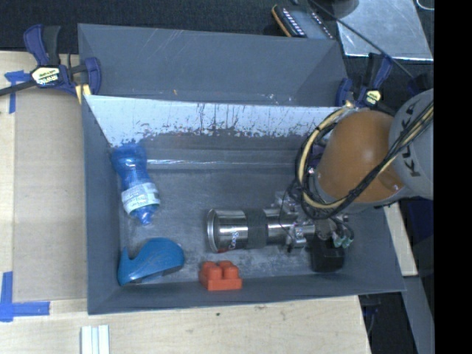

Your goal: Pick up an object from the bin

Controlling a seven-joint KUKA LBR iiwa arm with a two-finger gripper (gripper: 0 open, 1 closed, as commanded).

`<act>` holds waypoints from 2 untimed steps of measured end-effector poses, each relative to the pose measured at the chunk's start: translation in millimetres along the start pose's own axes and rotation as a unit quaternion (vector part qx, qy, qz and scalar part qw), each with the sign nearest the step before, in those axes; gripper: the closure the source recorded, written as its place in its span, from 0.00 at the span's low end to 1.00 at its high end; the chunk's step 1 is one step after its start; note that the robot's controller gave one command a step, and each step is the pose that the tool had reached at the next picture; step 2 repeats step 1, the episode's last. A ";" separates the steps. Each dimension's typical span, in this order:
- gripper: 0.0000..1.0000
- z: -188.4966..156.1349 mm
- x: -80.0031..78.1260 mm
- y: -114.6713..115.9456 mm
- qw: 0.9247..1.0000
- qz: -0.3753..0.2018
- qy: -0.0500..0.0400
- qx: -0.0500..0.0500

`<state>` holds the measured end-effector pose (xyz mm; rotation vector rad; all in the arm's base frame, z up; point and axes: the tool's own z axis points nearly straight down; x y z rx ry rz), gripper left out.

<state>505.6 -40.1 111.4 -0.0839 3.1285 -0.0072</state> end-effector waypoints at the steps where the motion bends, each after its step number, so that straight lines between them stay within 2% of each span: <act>1: 1.00 -7.5 -0.4 -0.2 1.000 0.000 0.000 0.000; 2: 1.00 -7.5 -0.4 -0.2 1.000 0.000 0.000 0.000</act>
Offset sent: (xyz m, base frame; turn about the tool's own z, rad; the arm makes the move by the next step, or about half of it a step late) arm 0.0001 -0.0001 0.0099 0.0000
